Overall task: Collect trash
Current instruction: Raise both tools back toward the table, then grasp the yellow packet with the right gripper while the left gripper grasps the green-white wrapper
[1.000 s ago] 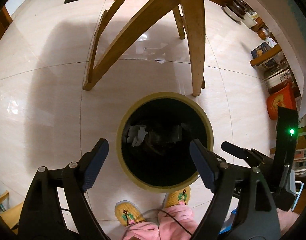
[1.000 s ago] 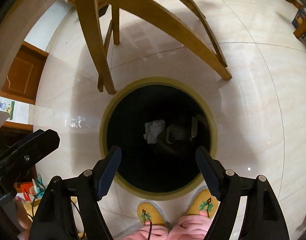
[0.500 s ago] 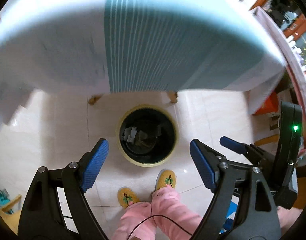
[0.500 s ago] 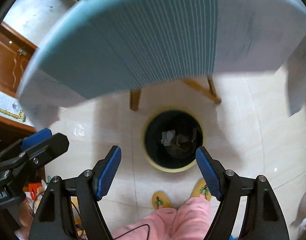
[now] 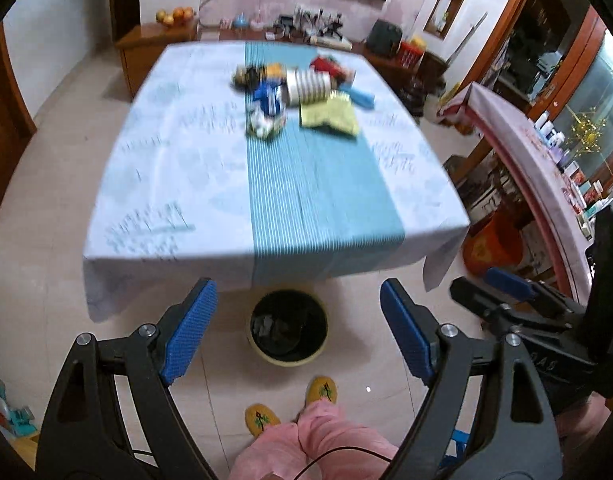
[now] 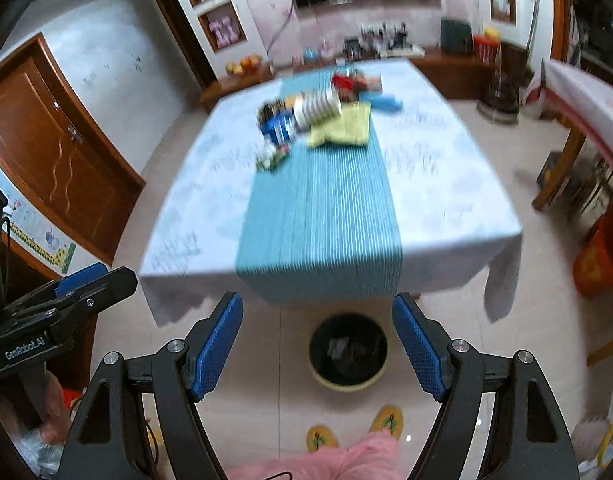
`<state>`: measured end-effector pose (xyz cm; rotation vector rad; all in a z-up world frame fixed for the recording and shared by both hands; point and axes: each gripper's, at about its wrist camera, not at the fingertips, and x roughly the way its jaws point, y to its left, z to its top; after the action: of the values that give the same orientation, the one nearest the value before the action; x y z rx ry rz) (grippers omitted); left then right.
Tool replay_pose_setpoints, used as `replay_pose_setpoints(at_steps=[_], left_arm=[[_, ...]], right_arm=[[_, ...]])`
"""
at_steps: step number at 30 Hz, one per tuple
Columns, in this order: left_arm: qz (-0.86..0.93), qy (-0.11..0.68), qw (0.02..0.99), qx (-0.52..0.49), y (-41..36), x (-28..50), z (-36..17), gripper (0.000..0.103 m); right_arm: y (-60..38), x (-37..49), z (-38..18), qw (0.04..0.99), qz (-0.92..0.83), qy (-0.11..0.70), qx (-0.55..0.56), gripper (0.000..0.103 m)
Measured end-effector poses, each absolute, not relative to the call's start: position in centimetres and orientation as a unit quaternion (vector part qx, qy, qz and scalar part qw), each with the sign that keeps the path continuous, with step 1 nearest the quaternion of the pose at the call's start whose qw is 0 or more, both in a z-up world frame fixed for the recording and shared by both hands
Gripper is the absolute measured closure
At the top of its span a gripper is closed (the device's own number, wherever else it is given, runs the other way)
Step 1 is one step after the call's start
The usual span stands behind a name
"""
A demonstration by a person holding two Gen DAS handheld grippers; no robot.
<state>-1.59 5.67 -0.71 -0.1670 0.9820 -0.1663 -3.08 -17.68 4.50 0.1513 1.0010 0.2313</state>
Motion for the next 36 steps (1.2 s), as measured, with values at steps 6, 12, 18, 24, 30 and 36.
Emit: replay_pose_setpoints(at_steps=[6, 12, 18, 24, 30, 36], left_arm=[[-0.075, 0.441, 0.892, -0.066, 6.6, -3.4, 5.6, 0.022], [-0.063, 0.413, 0.907, -0.061, 8.6, -3.1, 8.6, 0.022], [-0.044, 0.409, 0.908, -0.080, 10.0, -1.9, 8.5, 0.022], [-0.033, 0.407, 0.906, -0.106, 10.5, 1.6, 6.5, 0.020], [-0.007, 0.420, 0.899, -0.123, 9.4, 8.7, 2.5, 0.014], [-0.014, 0.453, 0.887, -0.088, 5.8, 17.1, -2.6, 0.014]], right_arm=[[-17.3, -4.2, 7.7, 0.879, 0.101, 0.456, 0.091, 0.025], [-18.6, -3.8, 8.8, 0.892, 0.088, 0.428, 0.112, 0.025], [-20.6, -0.9, 7.8, 0.891, 0.095, 0.421, 0.140, 0.025], [-22.1, 5.8, 4.3, 0.877, 0.137, 0.440, 0.139, 0.025], [-22.7, 15.2, -0.7, 0.851, 0.199, 0.467, 0.135, 0.025], [-23.1, 24.9, -7.8, 0.820, 0.229, 0.505, 0.143, 0.025]])
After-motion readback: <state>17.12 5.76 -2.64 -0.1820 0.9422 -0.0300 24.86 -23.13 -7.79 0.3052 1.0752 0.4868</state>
